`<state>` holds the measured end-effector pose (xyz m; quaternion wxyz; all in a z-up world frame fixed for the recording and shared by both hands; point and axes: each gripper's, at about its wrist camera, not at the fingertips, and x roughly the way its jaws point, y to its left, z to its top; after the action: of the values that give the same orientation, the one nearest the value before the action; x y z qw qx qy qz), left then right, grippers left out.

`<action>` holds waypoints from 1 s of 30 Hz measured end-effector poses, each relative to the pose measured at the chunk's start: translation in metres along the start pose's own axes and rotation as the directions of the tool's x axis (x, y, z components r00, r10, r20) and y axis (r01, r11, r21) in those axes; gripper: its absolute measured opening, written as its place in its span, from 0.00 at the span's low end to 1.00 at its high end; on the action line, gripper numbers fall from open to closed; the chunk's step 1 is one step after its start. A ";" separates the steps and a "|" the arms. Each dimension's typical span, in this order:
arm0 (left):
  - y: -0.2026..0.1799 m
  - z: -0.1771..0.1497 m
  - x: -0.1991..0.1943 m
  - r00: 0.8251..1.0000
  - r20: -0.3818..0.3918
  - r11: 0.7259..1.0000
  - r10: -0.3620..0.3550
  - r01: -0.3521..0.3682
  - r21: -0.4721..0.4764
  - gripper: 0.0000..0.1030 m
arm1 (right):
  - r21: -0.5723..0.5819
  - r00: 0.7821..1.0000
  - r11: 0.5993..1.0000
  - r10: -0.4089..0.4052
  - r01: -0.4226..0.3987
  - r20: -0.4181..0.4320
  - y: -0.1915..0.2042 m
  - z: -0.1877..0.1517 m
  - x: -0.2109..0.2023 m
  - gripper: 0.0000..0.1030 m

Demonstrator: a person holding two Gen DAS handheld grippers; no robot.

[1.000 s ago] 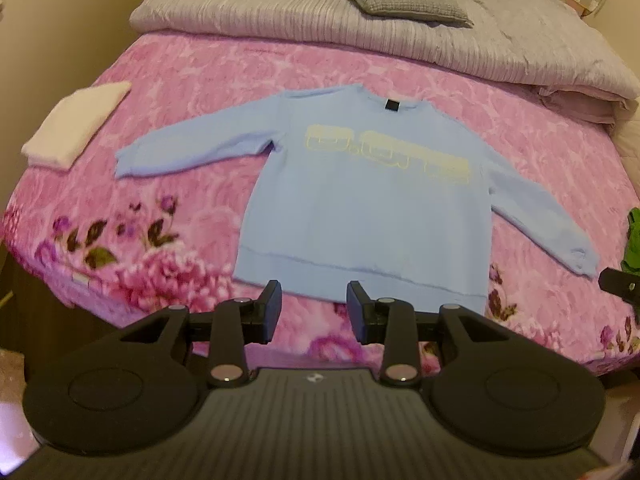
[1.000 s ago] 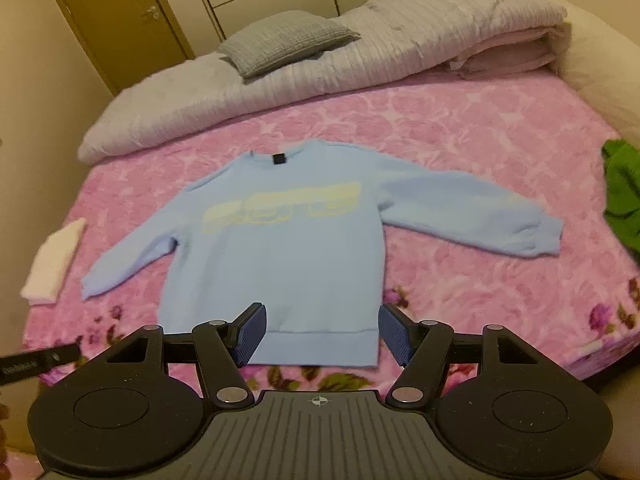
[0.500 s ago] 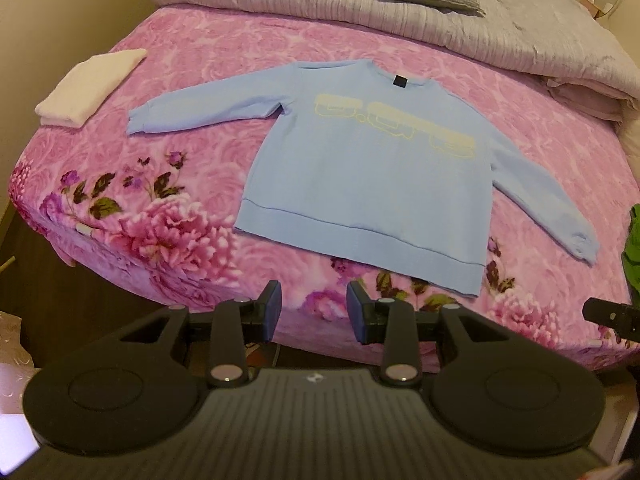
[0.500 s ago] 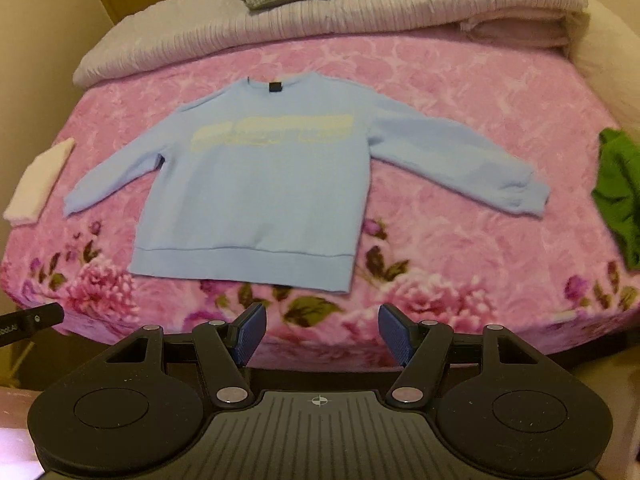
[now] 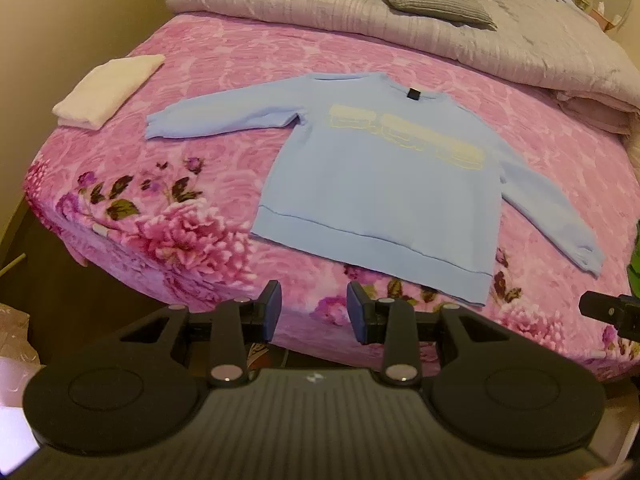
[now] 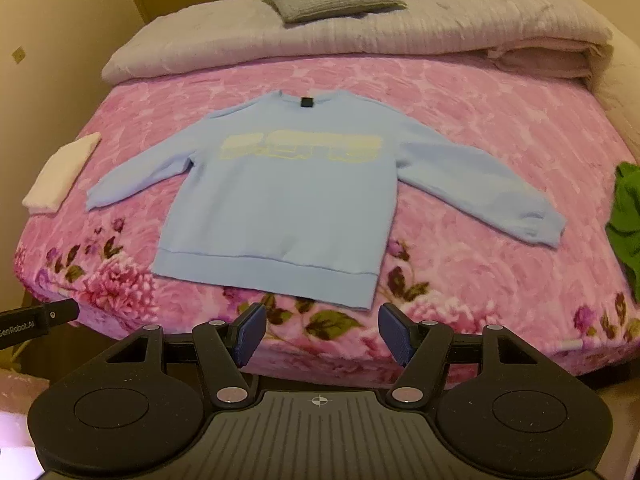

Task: Fold clothes
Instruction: 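Open both grippers and lift them away from the flattened sweatshirt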

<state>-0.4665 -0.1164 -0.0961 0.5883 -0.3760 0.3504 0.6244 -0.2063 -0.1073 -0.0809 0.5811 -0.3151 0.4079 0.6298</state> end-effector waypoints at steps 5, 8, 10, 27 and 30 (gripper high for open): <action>0.009 0.003 -0.001 1.000 0.004 1.000 0.015 -0.015 -0.023 0.30 | -0.038 1.000 0.999 0.010 -0.010 0.008 0.012 0.006 0.004 0.64; 0.015 0.005 -0.001 1.000 0.007 0.999 0.024 -0.024 -0.037 0.30 | -0.062 1.000 0.998 0.016 -0.016 0.013 0.019 0.009 0.006 0.64; 0.019 0.006 -0.002 1.000 0.008 0.998 0.030 -0.030 -0.046 0.30 | -0.079 1.000 0.997 0.018 -0.017 0.018 0.023 0.012 0.007 0.64; 0.054 0.041 0.043 0.998 -0.063 0.998 0.027 -0.030 -0.052 0.31 | -0.088 0.999 0.996 0.003 -0.007 -0.040 0.050 0.042 0.055 0.64; 0.064 0.065 0.066 0.996 -0.086 0.999 0.019 -0.022 -0.029 0.31 | -0.066 0.998 0.998 -0.023 0.019 -0.064 0.058 0.056 0.075 0.64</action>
<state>-0.5355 -0.0320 -0.1242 0.5606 -0.4075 0.3698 0.6188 -0.2691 -0.0219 -0.1109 0.5636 -0.3582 0.4024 0.6262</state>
